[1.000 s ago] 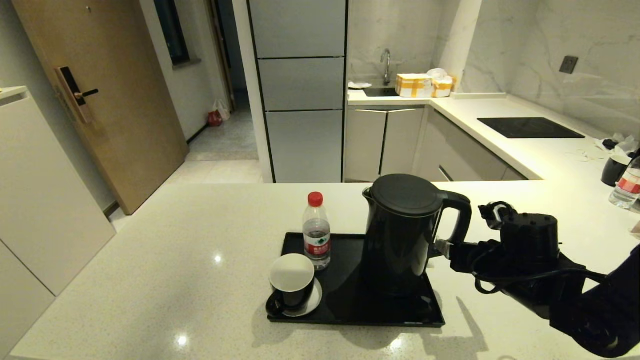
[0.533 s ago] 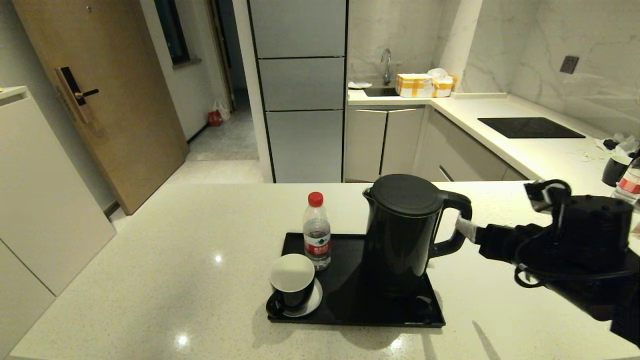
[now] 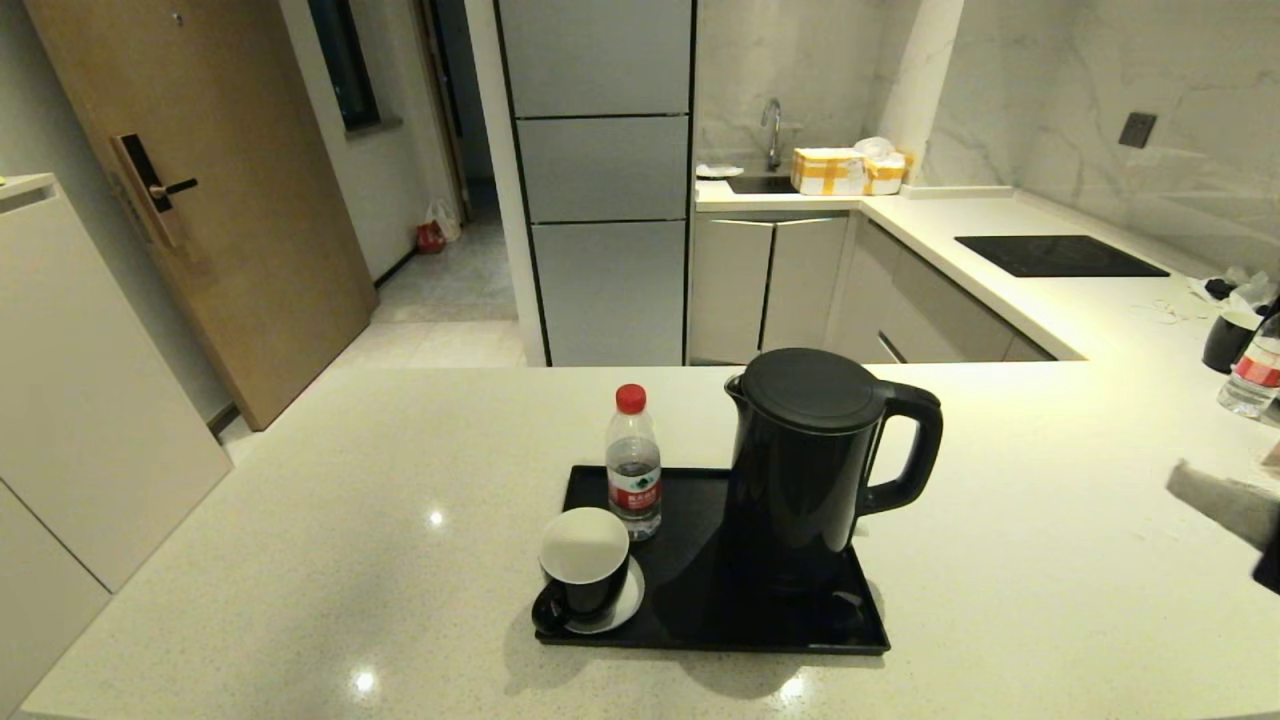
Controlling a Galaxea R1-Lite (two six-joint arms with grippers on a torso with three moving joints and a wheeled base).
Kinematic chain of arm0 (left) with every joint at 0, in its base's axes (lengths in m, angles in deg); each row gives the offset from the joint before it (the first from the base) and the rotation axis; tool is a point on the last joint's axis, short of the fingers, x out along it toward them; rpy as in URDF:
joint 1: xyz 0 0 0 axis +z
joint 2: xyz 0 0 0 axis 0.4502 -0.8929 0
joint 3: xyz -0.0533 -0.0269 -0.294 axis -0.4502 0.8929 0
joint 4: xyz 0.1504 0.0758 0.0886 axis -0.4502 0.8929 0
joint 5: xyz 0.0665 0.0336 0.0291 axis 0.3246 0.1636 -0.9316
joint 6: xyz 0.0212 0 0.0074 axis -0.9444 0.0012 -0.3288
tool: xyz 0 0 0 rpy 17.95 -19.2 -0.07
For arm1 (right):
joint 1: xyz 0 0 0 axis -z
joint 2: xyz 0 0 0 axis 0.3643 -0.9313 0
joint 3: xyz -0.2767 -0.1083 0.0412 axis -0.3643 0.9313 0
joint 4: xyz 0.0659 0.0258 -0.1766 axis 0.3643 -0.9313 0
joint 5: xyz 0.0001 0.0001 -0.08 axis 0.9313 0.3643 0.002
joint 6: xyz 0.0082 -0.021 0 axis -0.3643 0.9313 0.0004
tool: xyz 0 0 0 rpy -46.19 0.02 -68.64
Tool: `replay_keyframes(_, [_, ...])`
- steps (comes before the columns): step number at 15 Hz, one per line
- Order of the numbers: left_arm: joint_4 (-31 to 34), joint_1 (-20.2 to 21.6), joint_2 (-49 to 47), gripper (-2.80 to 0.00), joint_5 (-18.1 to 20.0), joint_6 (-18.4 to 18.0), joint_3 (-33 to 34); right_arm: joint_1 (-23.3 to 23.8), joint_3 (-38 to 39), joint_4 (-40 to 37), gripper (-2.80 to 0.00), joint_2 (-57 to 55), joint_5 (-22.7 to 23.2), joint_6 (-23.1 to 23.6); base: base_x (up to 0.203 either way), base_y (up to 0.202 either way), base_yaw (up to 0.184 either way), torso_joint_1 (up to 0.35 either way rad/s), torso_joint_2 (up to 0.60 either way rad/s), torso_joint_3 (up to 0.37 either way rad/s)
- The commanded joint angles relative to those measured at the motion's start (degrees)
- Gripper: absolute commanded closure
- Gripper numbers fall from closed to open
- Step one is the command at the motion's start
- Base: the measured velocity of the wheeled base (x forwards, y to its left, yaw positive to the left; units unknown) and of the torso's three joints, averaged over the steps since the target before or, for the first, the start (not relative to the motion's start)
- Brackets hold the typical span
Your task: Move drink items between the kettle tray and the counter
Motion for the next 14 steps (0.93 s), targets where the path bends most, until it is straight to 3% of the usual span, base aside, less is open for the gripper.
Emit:
replay_keyframes(1, [-0.02,0.00,0.11,0.00,-0.03,-0.01,0.00,2.77,-4.93,-17.46,0.00,15.86,-0.10,-0.02,0.000,0.000,0.000,0.000,0.00,0.000])
replay_keyframes(3, [-0.02,0.00,0.02,0.00,-0.03,-0.02,0.00,7.09,-18.55,-38.23,0.00,23.10,0.46,0.00,0.000,0.000,0.000,0.000,0.00,0.000])
replay_keyframes(8, [-0.02,0.00,0.05,0.00,-0.03,-0.01,0.00,19.11,-49.09,-73.81,0.00,33.39,5.30,2.99,0.000,0.000,0.000,0.000,0.00,0.000])
replay_keyframes(12, [-0.02,0.00,0.11,0.00,-0.03,-0.02,0.02,21.13,-73.17,-91.86,0.00,36.49,6.61,9.00,0.000,0.000,0.000,0.000,0.00,0.000])
replay_keyframes(14, [-0.02,0.00,0.11,0.00,-0.03,-0.01,0.00,21.26,-76.03,-94.40,0.00,36.80,6.71,11.45,0.000,0.000,0.000,0.000,0.00,0.000])
